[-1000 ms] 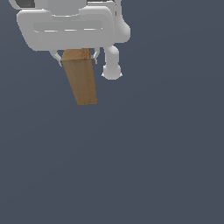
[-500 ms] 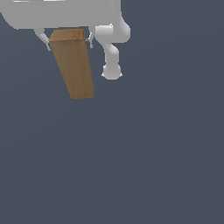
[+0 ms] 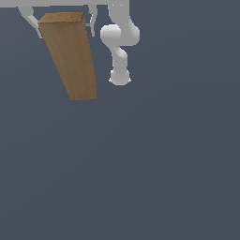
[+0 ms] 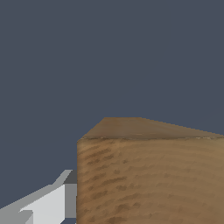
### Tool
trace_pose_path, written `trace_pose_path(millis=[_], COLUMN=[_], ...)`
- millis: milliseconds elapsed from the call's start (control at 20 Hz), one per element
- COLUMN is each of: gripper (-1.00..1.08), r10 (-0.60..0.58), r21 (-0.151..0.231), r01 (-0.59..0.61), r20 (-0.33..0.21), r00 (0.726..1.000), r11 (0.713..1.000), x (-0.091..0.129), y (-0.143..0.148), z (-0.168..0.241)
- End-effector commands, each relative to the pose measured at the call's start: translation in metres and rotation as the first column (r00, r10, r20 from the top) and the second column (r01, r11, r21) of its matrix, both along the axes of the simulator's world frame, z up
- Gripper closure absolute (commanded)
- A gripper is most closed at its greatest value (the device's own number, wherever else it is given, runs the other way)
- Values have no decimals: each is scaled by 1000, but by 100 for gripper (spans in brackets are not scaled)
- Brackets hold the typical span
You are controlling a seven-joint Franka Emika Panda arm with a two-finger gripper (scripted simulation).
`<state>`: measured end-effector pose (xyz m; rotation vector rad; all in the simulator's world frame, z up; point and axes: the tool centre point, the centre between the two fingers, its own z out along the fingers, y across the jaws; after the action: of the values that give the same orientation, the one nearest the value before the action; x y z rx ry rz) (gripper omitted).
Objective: Pick up the object and move it to a goal position.
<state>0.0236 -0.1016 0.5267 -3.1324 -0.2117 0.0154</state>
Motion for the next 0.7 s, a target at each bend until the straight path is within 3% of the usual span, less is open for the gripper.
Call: trace_pose_path(millis=[0,650], gripper=[108,108], r10=[0,0], r21=[-2,-2], r01=[0,0], r20=[10,10], r00=[1000,1000], r11=[1000,1000], x=[2,8], y=[-1,-2], z=[12,27])
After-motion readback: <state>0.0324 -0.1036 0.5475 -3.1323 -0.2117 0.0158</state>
